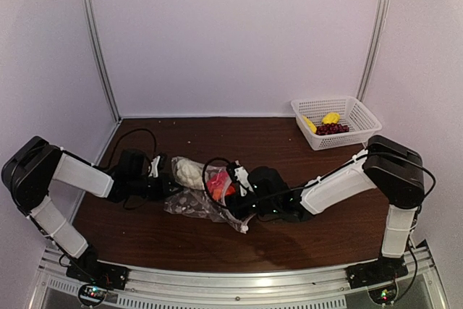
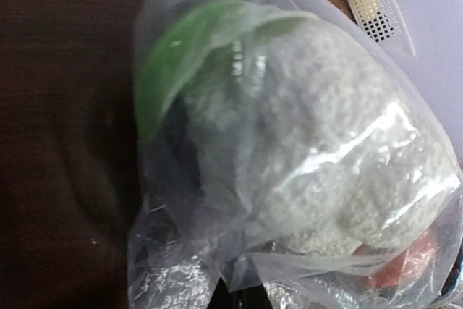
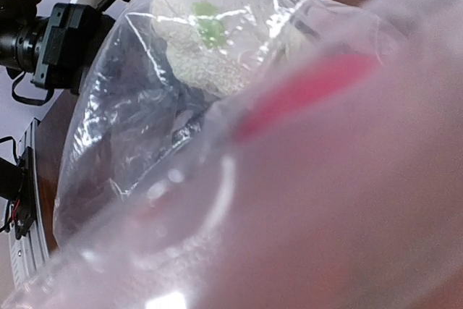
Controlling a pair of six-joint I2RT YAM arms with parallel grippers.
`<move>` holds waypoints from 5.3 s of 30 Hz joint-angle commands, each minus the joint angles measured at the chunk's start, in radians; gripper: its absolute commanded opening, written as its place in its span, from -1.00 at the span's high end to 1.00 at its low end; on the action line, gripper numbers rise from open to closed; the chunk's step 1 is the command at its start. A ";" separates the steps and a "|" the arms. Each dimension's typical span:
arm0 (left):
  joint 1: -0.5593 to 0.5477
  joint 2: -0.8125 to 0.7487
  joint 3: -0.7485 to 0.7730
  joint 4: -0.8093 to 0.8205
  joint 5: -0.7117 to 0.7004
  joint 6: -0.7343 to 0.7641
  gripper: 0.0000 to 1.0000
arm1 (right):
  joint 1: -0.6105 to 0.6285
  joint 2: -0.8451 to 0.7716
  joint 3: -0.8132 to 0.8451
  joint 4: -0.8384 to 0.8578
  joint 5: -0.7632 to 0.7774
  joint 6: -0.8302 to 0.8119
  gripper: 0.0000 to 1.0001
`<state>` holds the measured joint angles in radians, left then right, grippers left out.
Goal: Open the zip-top bag and remove the fake food
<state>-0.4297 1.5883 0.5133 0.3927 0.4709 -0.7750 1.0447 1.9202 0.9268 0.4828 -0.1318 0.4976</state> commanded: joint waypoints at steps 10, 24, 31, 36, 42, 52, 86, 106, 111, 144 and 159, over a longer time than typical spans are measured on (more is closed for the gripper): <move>0.075 -0.020 -0.010 -0.054 -0.103 0.043 1.00 | -0.028 -0.075 -0.145 0.074 -0.037 0.025 -0.30; 0.082 -0.012 -0.001 -0.050 -0.097 0.041 1.00 | -0.217 -0.491 -0.313 -0.131 -0.078 -0.034 -0.30; 0.082 -0.008 0.005 -0.036 -0.083 0.041 1.00 | -0.581 -0.537 -0.186 -0.208 -0.125 -0.108 -0.32; 0.082 0.001 0.010 -0.031 -0.076 0.040 1.00 | -0.784 -0.447 -0.039 -0.168 -0.135 -0.072 -0.32; 0.082 0.003 0.012 -0.021 -0.072 0.039 1.00 | -0.908 -0.256 0.158 -0.180 -0.090 -0.071 -0.37; 0.082 0.003 0.017 -0.022 -0.064 0.040 1.00 | -0.959 0.050 0.498 -0.275 -0.018 -0.102 -0.46; 0.082 -0.028 0.001 -0.014 -0.058 0.043 1.00 | -0.721 -0.265 0.099 -0.208 -0.161 -0.162 -0.59; 0.082 -0.050 -0.016 -0.013 -0.064 0.043 1.00 | -0.178 -0.320 -0.180 -0.062 -0.161 -0.086 0.22; 0.082 -0.057 -0.021 -0.015 -0.069 0.043 1.00 | -0.136 -0.214 -0.105 -0.047 -0.156 -0.070 0.30; 0.082 -0.083 -0.039 -0.013 -0.083 0.038 1.00 | -0.002 -0.365 -0.136 -0.172 0.011 0.012 0.30; 0.081 -0.058 -0.047 0.025 -0.061 0.034 1.00 | -0.034 -0.151 -0.028 -0.133 0.055 0.013 0.53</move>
<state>-0.3542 1.5314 0.4797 0.3725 0.4011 -0.7433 1.0328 1.7306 0.8795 0.3267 -0.1070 0.5018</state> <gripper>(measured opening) 0.004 0.245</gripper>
